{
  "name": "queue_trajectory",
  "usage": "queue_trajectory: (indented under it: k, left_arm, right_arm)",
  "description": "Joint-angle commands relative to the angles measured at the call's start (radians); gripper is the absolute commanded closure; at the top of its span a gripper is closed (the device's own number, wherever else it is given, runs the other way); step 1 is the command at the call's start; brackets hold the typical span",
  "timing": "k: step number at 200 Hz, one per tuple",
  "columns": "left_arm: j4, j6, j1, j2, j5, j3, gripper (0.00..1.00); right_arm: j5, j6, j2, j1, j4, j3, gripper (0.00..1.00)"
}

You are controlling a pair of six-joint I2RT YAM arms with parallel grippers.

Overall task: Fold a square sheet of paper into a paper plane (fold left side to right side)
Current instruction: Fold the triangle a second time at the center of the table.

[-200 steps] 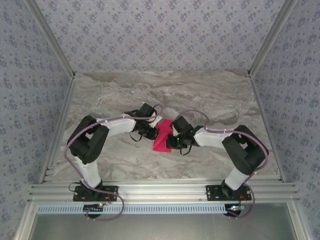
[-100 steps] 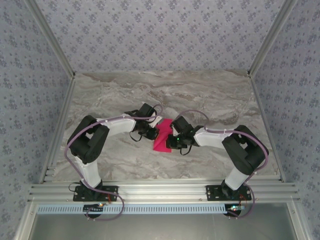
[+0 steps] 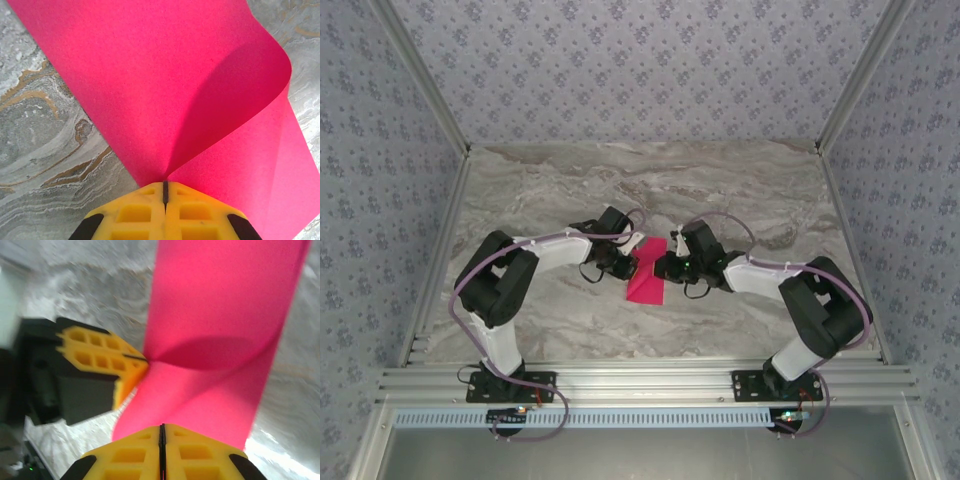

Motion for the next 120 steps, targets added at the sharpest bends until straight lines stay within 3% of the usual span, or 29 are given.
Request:
queue_trajectory:
  k: [1, 120]
  left_arm:
    - [0.003, 0.017, 0.002, 0.023, -0.003, 0.001, 1.00]
    - [-0.010, 0.023, -0.006, 0.027, -0.019, 0.017, 1.00]
  right_arm:
    - [-0.023, 0.043, 0.042, 0.000, 0.091, 0.039, 0.89]
    - [-0.010, 0.025, 0.195, 0.015, 0.027, 0.150, 0.89]
